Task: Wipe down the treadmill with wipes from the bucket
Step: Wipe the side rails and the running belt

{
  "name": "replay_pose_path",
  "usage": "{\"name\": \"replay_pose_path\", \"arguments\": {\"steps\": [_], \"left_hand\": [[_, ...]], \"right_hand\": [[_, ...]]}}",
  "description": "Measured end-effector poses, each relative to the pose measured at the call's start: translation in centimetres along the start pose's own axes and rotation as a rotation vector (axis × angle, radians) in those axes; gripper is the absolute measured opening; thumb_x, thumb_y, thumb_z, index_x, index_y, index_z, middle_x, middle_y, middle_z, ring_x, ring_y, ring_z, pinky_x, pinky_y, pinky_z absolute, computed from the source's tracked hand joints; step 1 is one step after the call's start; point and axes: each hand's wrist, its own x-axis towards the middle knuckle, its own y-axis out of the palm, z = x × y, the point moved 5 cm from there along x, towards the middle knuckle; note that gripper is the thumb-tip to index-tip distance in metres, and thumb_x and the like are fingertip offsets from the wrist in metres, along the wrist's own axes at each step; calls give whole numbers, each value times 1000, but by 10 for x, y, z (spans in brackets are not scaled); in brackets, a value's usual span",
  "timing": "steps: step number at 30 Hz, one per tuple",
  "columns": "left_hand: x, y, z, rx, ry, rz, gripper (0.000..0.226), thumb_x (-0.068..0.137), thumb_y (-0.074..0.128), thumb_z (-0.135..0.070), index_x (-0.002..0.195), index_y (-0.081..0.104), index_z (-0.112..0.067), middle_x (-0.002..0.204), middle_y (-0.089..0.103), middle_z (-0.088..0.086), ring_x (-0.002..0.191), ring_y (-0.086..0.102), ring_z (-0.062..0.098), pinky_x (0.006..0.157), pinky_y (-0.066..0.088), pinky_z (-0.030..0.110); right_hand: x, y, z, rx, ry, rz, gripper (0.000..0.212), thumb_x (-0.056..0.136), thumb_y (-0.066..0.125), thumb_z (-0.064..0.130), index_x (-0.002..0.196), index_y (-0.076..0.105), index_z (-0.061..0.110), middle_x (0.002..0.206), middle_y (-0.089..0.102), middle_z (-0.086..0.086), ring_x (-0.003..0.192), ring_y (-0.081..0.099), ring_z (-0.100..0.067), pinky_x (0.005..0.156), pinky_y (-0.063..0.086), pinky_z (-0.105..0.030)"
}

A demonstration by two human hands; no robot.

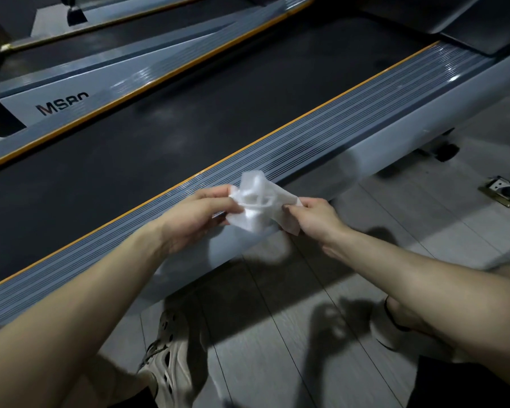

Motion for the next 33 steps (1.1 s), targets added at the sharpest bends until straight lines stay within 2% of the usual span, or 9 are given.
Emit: {"name": "replay_pose_path", "arguments": {"steps": [5,8,11,16,19,23,26,29,33], "left_hand": [[-11,9,3,39,-48,169,61,75,82,-9,128,62,14,128,71,9,124,66,25,118,45,42],[-9,10,10,-34,-42,59,23,87,74,2,108,79,-7,113,76,9,108,72,21,99,58,31],[-4,5,18,10,-24,-77,14,85,81,-5,98,75,-10,92,69,11,82,64,20,74,52,26],[-1,-10,18,431,96,-315,26,78,86,-31,86,71,-11,69,66,4,65,58,17,66,43,31],[-3,-4,13,712,115,-374,21,82,88,-34,83,71,-21,56,59,-14,50,49,0,53,35,19],[-8,8,6,988,256,-329,6,95,77,-37,97,76,-32,72,59,-18,64,56,-13,55,36,10],[-5,0,12,1053,274,-330,3,94,76,-35,94,79,-33,98,69,-16,76,59,-4,66,37,10],[-8,-13,10,1140,362,-381,11,91,76,-25,101,76,-30,108,69,-8,94,68,18,81,51,34],[-27,-30,-7,1413,600,-557,57,87,67,-4,139,57,-24,121,67,1,93,70,36,63,55,45]], "right_hand": [[2,11,7,45,-93,107,13,95,74,11,96,82,21,82,77,2,76,71,-15,62,54,-28],[-10,27,16,70,-106,307,29,99,61,-6,114,80,11,96,79,-11,84,75,-20,68,59,-28],[-16,35,18,218,-21,372,32,97,53,-9,118,74,2,100,77,-16,89,74,-29,73,63,-38],[-20,36,5,358,150,385,32,98,67,33,112,74,5,93,76,-12,92,75,-34,85,64,-55],[-21,38,-2,205,48,260,18,97,77,19,111,78,7,108,79,-16,92,80,-31,87,65,-53],[-18,23,-22,91,-7,101,5,95,77,9,97,79,5,100,77,-17,84,80,-35,78,67,-51],[-9,5,-37,-88,-34,-83,6,94,73,21,93,77,17,91,78,-3,82,77,-21,66,64,-34],[3,5,-50,-81,-21,-204,11,90,62,28,97,71,28,87,75,6,86,73,-23,74,65,-47],[20,13,-86,-35,74,-366,29,96,61,9,111,80,25,94,75,4,91,70,-21,74,48,-24]]}}
